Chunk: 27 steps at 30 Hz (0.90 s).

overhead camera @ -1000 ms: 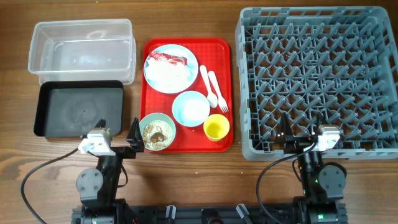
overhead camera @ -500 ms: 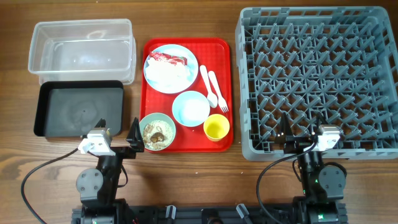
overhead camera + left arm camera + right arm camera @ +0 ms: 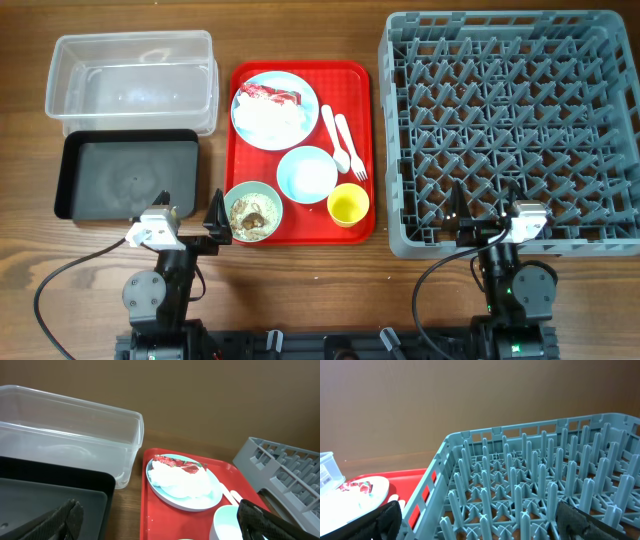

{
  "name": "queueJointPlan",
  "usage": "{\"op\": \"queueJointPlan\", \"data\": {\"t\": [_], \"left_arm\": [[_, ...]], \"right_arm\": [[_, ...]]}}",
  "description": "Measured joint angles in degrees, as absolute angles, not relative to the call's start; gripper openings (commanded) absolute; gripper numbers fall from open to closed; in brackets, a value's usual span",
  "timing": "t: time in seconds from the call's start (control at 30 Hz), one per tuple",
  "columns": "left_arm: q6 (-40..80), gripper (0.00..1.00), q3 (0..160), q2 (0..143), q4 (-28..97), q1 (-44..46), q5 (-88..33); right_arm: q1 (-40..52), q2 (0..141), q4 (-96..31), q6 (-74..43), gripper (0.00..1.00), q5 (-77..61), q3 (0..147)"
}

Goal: Sort waste into correct bins and load items into the dishwasher rack

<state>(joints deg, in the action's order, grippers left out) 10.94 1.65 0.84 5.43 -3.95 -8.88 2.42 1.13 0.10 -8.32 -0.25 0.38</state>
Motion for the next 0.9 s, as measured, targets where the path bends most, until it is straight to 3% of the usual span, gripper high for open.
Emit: {"op": "queueJointPlan", "data": {"t": [0.9], "left_arm": [[10.94, 1.00, 1.65, 0.84, 5.43, -3.95, -8.88]], "right_arm": [[2.42, 1.13, 0.10, -8.32, 1.00, -0.25, 0.38]]}}
